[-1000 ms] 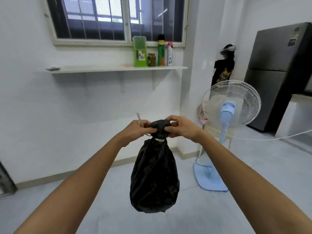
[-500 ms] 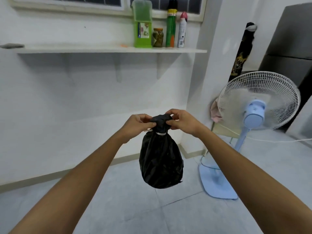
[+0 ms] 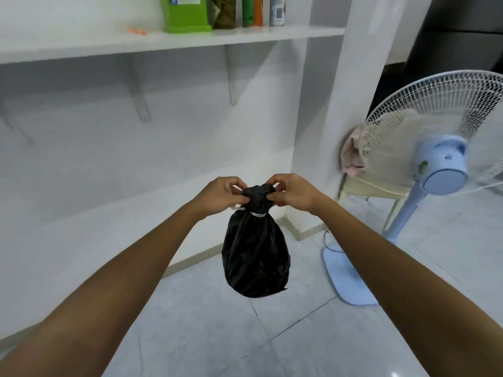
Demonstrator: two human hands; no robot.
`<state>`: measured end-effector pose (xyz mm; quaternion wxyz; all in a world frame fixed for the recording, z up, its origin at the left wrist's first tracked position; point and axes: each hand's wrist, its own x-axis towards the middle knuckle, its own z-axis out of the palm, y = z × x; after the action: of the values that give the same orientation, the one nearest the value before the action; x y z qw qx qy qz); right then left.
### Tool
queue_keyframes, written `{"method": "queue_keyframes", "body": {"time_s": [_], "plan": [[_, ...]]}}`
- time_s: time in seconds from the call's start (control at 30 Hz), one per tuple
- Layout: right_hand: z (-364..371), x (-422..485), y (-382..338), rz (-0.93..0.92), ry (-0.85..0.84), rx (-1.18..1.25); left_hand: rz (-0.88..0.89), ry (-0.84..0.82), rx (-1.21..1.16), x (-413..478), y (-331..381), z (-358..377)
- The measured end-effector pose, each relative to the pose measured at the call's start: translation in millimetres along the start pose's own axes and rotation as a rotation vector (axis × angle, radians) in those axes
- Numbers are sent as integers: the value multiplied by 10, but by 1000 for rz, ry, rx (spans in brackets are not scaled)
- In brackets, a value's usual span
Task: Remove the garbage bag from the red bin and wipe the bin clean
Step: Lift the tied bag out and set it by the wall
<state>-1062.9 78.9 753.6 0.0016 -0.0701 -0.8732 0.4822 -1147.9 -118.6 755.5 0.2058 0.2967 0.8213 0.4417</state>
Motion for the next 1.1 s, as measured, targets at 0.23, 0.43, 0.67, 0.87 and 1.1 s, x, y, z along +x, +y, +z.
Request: {"method": "queue_keyframes", "body": {"time_s": [0.23,0.43,0.67,0.87,1.1], "plan": [[217,1215,976,81,-61,-47,-132,66,11,1098,-916,311],[697,2127,2399,186,23,-55,-252,94,-35,2094,-2122,995],[1274,3481,4105,250,130,16,-313,158,9,3547,-3578,1696],[1726,4320,4986,277,60,-19,-396,141,30,4314,-4590,1990],[2139,4959,5760,409,104,-32,-456,124,35,5064,-5363,2348]]}}
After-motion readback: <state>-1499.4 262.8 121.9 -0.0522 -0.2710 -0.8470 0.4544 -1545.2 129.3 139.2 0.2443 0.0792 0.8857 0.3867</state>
